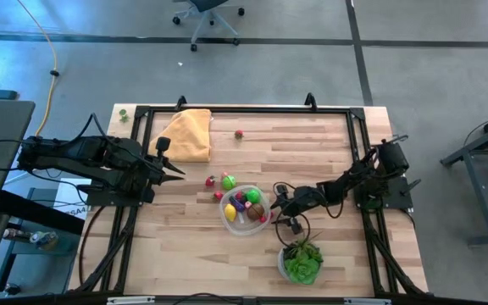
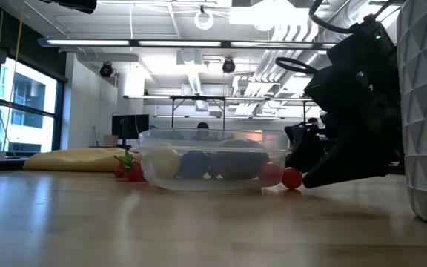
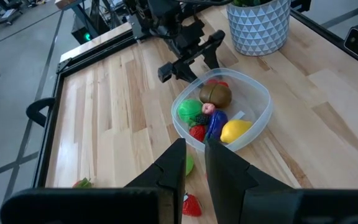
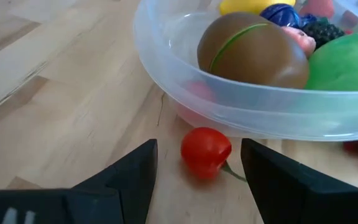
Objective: Pick and placing Produce into tupperware
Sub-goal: Put the red cherry into the transparent bin
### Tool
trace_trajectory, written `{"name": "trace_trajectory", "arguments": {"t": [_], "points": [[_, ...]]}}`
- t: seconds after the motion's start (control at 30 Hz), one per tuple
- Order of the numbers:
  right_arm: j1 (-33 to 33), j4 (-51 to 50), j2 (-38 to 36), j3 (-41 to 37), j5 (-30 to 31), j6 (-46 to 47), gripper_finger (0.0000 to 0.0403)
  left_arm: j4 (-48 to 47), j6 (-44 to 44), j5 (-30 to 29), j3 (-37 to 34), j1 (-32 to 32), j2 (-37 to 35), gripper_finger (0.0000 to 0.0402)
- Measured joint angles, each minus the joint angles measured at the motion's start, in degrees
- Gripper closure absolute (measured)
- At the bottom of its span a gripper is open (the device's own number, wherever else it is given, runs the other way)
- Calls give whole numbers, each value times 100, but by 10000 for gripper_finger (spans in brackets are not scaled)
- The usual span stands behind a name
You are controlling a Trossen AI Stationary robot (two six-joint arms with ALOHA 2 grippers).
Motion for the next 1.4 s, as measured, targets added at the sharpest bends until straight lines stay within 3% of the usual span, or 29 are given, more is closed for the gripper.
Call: {"name": "trace_trajectory", "arguments": {"t": [0.7, 1.4], "points": [[0, -38, 0, 0, 18, 183, 283, 0, -2, 0, 0, -2, 1, 350], [-2, -306, -147, -9, 145, 356, 290, 0, -2, 0, 0, -2, -1, 350]]}}
